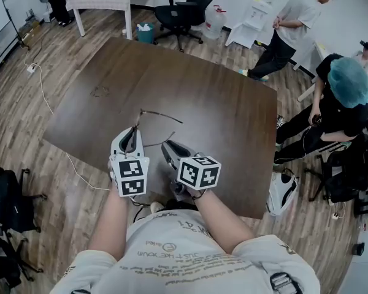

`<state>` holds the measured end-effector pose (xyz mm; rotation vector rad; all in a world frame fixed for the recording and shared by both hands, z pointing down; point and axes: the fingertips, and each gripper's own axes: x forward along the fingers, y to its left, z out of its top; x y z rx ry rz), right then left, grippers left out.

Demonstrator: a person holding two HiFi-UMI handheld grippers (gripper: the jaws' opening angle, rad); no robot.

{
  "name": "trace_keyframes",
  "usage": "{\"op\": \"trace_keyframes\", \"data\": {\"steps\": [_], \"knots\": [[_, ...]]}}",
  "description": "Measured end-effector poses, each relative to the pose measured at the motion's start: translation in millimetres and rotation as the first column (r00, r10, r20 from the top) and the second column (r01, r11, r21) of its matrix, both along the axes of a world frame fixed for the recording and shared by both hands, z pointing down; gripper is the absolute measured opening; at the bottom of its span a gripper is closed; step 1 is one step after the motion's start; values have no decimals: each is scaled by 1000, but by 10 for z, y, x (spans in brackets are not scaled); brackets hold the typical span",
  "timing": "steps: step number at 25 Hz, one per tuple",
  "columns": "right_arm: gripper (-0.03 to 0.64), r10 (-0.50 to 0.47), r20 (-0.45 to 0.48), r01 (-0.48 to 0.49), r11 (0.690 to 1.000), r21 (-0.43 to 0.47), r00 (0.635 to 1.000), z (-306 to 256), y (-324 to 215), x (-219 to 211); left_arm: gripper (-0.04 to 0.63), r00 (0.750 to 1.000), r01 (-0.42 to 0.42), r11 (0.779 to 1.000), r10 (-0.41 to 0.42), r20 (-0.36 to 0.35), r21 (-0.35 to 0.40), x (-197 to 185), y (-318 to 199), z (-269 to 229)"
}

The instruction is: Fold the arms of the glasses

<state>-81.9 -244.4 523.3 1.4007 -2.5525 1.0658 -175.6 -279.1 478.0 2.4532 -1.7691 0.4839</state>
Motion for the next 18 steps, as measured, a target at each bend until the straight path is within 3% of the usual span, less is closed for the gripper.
{"op": "trace_keyframes", "data": {"steps": [2,9,18], "knots": [[87,-3,-3,3,1000,-17,1000,30,-27,-21,34,1000,-7,1000,7,4,8,16,0,-7],[86,45,-60,-50,996,-75,997,145,-69,35,34,1000,-25,999,24,10,27,76,17,-68],[80,20,-136,-36,992,-118,990,332,-12,43,34,999,-34,998,33,16,44,160,-1,-78]]}}
